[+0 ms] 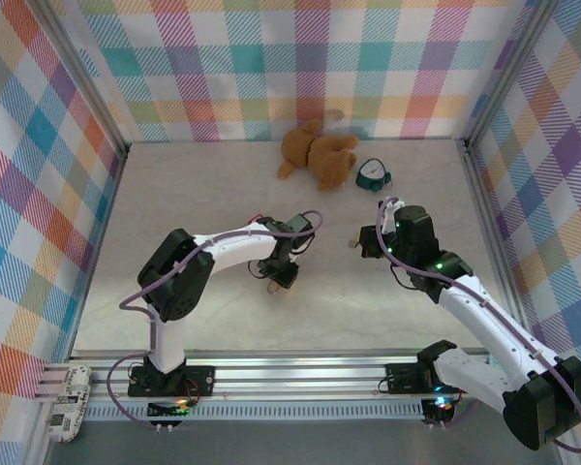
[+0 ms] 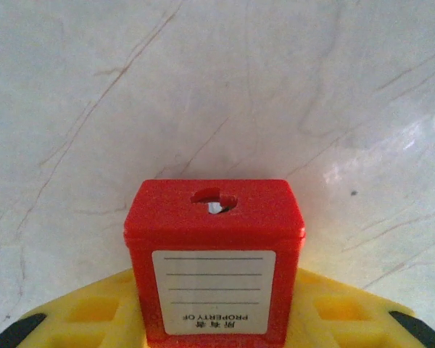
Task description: Unlock with the key
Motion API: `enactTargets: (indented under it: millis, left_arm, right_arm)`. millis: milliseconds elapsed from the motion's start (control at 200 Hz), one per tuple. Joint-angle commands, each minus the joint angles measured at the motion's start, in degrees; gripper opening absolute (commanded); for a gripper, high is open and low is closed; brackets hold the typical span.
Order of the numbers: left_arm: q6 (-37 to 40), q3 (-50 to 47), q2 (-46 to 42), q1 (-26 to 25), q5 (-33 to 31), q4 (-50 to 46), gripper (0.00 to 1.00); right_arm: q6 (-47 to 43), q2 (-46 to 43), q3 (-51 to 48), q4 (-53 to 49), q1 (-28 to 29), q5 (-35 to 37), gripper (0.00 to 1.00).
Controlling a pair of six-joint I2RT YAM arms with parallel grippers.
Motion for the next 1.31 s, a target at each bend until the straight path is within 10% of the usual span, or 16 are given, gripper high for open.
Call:
enactTargets:
  millis: [0,750,1300]
  left_arm:
    - [0.3,-3.7,-5.7,0.3,-0.8,7.0,0.32]
    - [16.6,-45.6,-45.1,-11.9,-7.2,68.0,0.28]
    - [19.3,-45.3,-44.9,-15.0,-12.0,65.9,0.28]
  right_arm:
    - [1.7,0.2,-0.5,2.1,0.6,-1.0,0.05]
    - [9.3,-5.0,-2.4,9.2,11.9,-0.7,0.05]
    - [12.2,-0.2,-1.2,15.0,22.6,3.8,0.05]
